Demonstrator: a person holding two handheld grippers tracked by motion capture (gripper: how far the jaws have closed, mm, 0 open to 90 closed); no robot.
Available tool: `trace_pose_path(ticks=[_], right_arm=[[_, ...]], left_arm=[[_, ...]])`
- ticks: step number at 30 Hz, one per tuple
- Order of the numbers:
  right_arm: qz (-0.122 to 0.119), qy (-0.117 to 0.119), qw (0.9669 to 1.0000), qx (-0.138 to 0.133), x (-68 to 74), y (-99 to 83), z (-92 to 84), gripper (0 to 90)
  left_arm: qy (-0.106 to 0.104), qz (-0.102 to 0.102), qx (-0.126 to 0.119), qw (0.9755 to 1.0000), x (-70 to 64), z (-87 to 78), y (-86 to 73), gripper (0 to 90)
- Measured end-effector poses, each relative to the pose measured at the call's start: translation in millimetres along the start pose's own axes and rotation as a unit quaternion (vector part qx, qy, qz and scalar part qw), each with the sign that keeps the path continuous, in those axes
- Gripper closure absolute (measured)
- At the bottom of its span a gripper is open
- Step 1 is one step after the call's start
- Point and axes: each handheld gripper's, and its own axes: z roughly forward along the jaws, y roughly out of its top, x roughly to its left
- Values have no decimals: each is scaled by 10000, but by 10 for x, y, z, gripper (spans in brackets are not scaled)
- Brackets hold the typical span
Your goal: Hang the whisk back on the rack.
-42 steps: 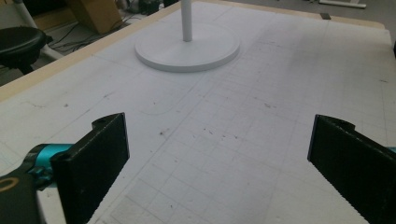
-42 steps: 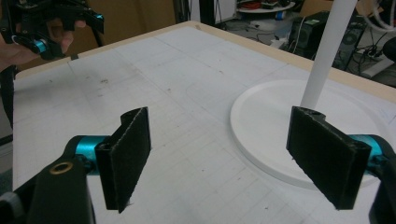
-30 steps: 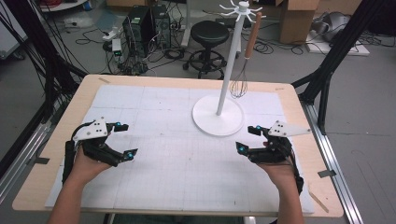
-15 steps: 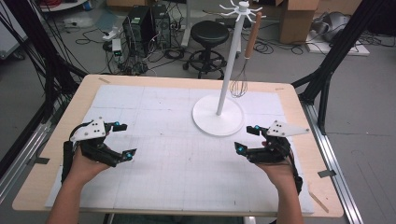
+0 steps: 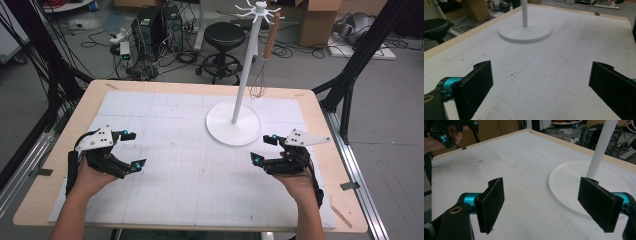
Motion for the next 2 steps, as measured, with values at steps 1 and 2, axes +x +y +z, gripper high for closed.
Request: trace_pose_path(ticks=[1,2], right_arm=[[8,5,10000,1,0,0,-2,204],[5,4,10000,2,0,0,-3,204]], left_arm=[[-3,1,3,10000,-1,1,0,60],[-7,7,6,10000,-1,2,0,60]])
